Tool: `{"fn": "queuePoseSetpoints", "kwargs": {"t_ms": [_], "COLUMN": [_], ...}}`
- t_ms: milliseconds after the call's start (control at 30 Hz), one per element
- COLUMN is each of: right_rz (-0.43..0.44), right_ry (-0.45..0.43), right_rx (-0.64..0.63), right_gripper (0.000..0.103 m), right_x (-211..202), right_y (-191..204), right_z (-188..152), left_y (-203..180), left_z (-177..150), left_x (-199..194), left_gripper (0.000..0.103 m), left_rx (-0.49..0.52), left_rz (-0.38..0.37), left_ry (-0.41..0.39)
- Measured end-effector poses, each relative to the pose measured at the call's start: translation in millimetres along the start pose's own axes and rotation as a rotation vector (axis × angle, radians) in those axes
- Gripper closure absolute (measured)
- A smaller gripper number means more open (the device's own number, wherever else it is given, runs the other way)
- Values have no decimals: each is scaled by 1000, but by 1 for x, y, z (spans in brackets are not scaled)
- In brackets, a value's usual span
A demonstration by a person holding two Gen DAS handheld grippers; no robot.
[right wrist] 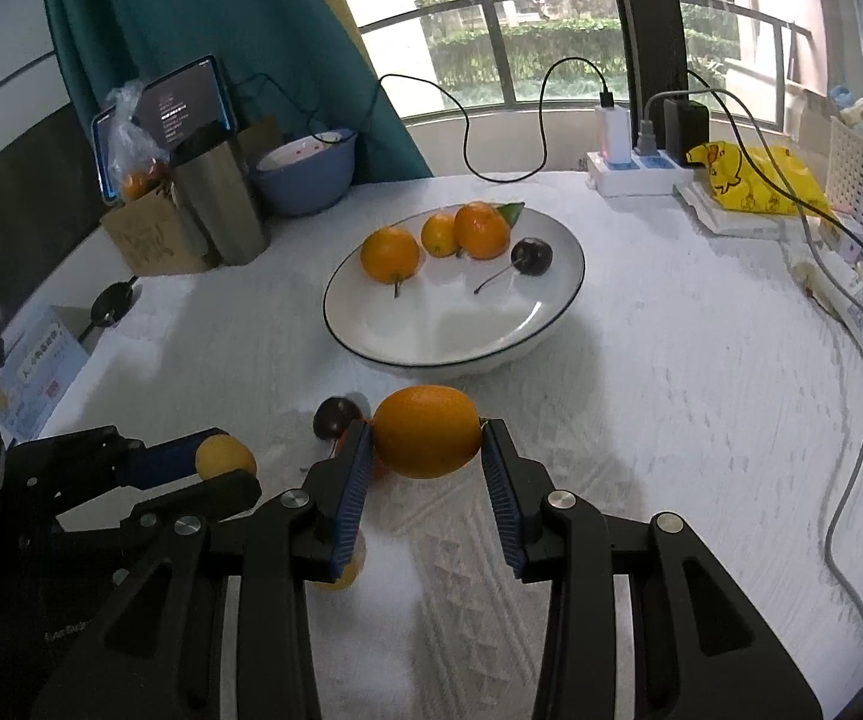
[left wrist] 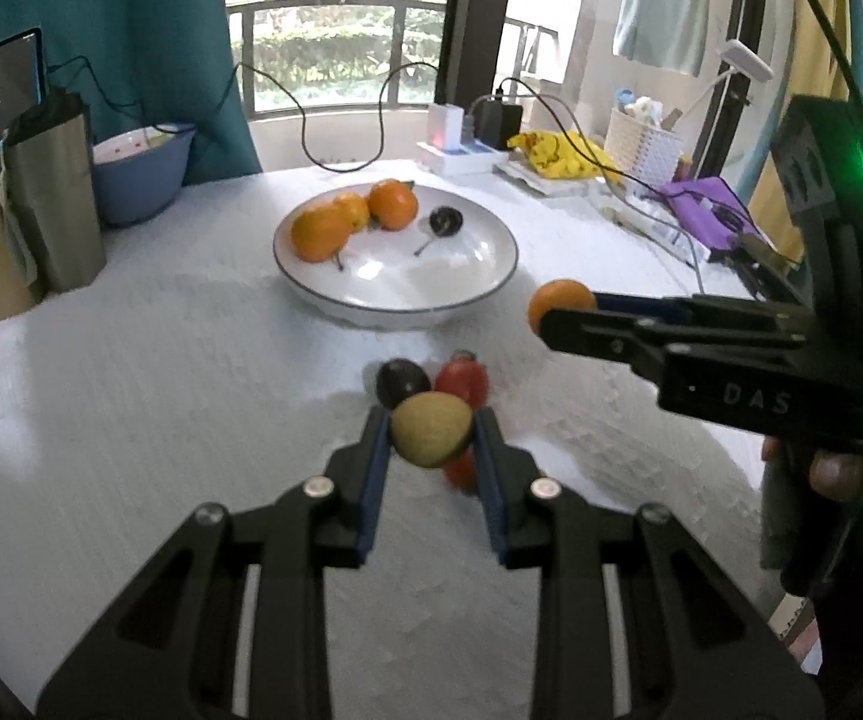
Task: Organize fruits
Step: 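Carry the orange and kiwi toward the white plate with both grippers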
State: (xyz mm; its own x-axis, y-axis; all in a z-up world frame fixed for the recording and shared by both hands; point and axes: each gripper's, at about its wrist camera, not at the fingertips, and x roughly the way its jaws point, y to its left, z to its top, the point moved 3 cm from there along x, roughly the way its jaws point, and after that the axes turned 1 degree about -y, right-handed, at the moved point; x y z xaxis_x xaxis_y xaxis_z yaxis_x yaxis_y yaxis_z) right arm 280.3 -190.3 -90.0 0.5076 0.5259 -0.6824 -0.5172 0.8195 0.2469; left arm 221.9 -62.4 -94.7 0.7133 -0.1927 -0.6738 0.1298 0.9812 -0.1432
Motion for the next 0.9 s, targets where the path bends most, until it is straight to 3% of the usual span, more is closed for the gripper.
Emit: {"fn": "queuePoseSetpoints", "kwargs": {"t_ms": [900], "right_rz": [-6], "right_ry": [12], "right_rx": [11], "right_gripper": [63], "right_x": [40], "right_y": [-28], "right_z": [48], "left_y": [26], "left_z": [58], "left_x": [50], "left_gripper": [74], "left_rx": [-17], "left_rz": [-1], "left_ry": [-20]}}
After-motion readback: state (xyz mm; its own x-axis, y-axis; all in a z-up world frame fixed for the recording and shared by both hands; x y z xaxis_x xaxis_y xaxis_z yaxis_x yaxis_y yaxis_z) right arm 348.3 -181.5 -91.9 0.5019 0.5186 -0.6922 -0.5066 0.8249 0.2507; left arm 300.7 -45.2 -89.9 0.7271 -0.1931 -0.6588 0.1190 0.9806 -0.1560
